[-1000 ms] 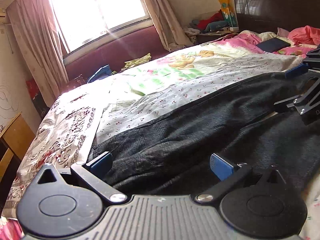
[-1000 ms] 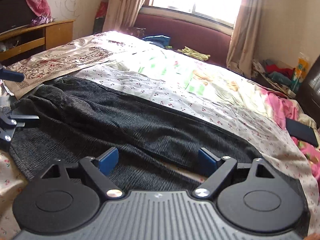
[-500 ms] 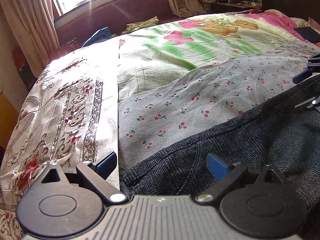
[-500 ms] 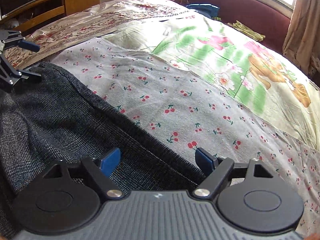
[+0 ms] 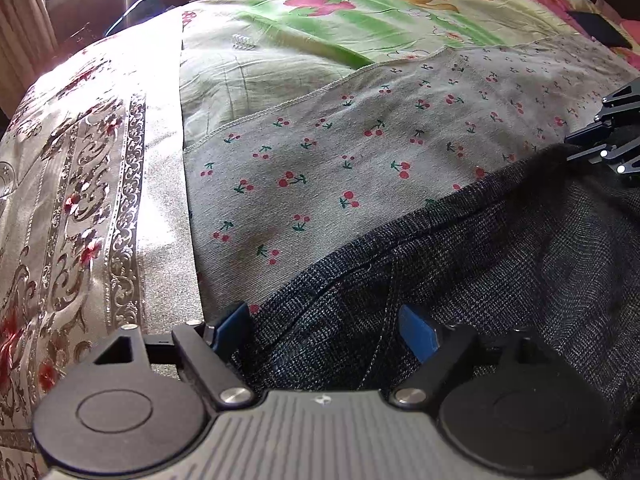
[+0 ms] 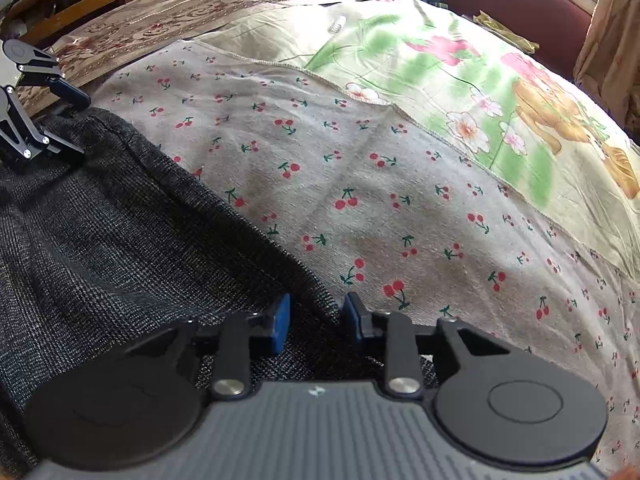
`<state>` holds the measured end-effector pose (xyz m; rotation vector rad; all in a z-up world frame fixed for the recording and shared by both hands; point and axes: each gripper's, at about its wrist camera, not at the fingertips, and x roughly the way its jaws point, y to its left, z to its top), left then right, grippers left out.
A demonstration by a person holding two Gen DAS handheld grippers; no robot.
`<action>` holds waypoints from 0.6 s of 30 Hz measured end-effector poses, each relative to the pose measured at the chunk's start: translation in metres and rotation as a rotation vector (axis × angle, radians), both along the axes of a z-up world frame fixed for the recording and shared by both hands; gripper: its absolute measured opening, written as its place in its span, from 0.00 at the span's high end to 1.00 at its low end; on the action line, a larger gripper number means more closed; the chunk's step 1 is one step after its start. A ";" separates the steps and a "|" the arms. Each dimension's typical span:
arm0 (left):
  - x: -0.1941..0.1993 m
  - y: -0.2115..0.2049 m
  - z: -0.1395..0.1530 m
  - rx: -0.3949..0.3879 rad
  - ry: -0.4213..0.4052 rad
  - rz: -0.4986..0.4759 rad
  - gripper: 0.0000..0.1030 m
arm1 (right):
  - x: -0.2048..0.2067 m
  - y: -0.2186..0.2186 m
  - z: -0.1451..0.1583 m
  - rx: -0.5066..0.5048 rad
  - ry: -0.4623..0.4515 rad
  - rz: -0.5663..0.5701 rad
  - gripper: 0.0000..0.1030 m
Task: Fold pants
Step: 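Grasp the waistband edge of the grey pants with both grippers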
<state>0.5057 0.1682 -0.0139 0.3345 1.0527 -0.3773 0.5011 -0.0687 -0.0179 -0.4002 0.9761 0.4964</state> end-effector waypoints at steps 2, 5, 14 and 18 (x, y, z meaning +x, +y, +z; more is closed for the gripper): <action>0.000 0.000 0.004 -0.014 0.009 -0.011 0.20 | -0.001 0.001 0.001 -0.005 -0.003 0.008 0.81; -0.003 -0.002 0.001 0.010 -0.007 -0.044 0.15 | -0.002 -0.001 0.002 -0.003 0.009 0.052 0.78; 0.008 0.001 -0.020 0.031 -0.006 -0.018 0.00 | 0.015 0.007 -0.023 0.007 -0.014 0.084 0.18; -0.002 0.004 -0.009 -0.006 -0.019 -0.011 0.08 | 0.000 0.014 -0.011 0.006 -0.033 0.103 0.72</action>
